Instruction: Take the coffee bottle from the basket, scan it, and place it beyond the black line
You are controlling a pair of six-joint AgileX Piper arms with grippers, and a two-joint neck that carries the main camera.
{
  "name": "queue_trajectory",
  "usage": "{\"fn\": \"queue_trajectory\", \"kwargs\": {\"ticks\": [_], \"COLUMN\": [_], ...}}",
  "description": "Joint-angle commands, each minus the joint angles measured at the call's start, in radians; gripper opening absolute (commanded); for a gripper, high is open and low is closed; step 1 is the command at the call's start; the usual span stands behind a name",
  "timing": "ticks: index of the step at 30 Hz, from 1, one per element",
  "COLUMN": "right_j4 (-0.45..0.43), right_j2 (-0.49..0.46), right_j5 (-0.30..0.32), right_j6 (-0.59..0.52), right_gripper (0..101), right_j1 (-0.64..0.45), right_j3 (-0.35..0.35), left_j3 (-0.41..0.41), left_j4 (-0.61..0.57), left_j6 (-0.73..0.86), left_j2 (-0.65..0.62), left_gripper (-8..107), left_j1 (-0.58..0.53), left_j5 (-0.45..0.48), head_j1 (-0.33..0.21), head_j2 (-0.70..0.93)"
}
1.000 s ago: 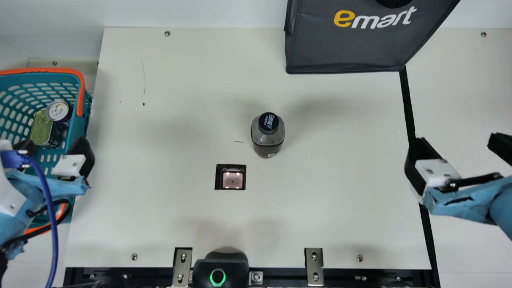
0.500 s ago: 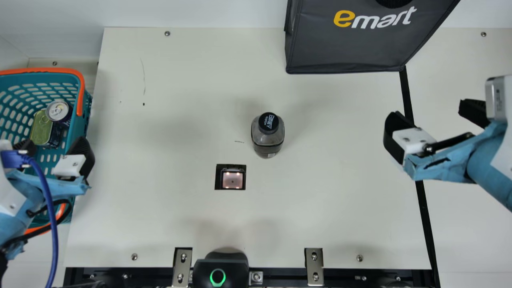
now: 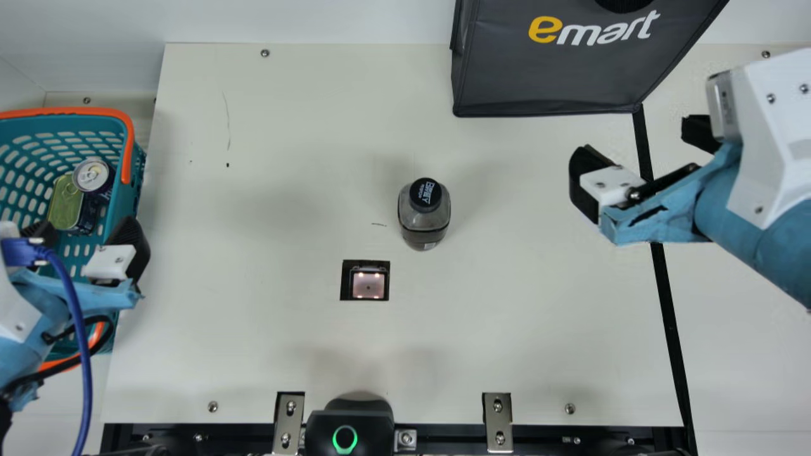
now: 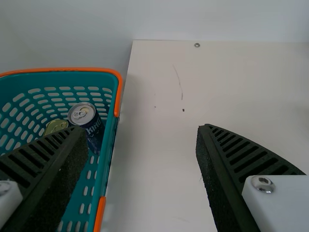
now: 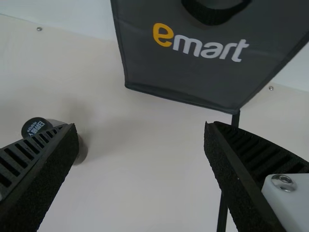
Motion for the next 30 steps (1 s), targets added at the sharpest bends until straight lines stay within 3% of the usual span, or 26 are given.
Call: {"fn": "queue_trajectory", "kwargs": {"ticks": [1, 17, 30], "right_j4": [-0.018, -0.110, -0.057], "right_j2": [0.008, 0.071, 0.114], "right_j5": [-0.005, -0.042, -0.058], "right_j6": [0.023, 0.162, 0.192], "right_gripper": [91, 91, 91], "right_j1": [0.036, 0.247, 0.311], "right_j3": [-0.003, -0.013, -0.011], "left_j3": [0.000, 0.000, 0.000], "left_j4": [0.000, 0.000, 0.000], "left_j6": [0.000, 0.000, 0.000], "left_j2": [0.000, 0.000, 0.000], "left_gripper": [90, 90, 90], "left_j1": [0.000, 0.000, 0.000], "left_j5": [0.000, 0.000, 0.000], "head_j1": [-0.027, -0.027, -0.027], "head_j2": [0.002, 0.002, 0.002]}}
